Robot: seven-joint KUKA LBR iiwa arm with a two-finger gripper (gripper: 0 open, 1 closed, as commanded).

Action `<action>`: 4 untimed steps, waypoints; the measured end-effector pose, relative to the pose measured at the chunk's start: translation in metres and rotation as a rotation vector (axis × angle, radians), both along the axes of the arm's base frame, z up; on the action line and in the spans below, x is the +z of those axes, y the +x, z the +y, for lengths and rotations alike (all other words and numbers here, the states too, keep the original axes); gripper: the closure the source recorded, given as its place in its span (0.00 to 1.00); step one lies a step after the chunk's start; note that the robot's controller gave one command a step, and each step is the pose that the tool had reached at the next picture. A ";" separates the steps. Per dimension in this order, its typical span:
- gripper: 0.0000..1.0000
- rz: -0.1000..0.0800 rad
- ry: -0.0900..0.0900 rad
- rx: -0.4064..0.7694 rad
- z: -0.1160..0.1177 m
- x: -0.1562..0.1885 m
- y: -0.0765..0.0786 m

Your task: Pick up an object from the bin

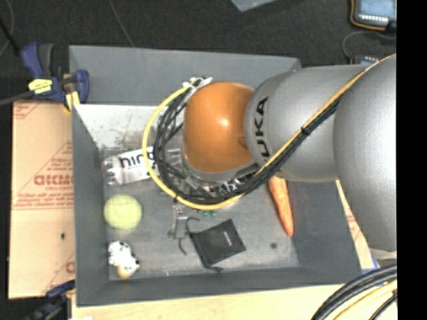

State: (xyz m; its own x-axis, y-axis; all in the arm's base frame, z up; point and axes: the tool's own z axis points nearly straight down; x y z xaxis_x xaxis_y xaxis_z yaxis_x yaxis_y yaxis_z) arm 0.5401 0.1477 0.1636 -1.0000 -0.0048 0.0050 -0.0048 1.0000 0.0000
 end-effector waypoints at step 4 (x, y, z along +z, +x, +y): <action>0.00 -0.014 -0.001 0.485 -0.097 -0.033 -0.007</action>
Offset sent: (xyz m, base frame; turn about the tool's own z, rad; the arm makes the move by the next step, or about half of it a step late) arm 0.0178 -0.0825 -0.0936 -0.1454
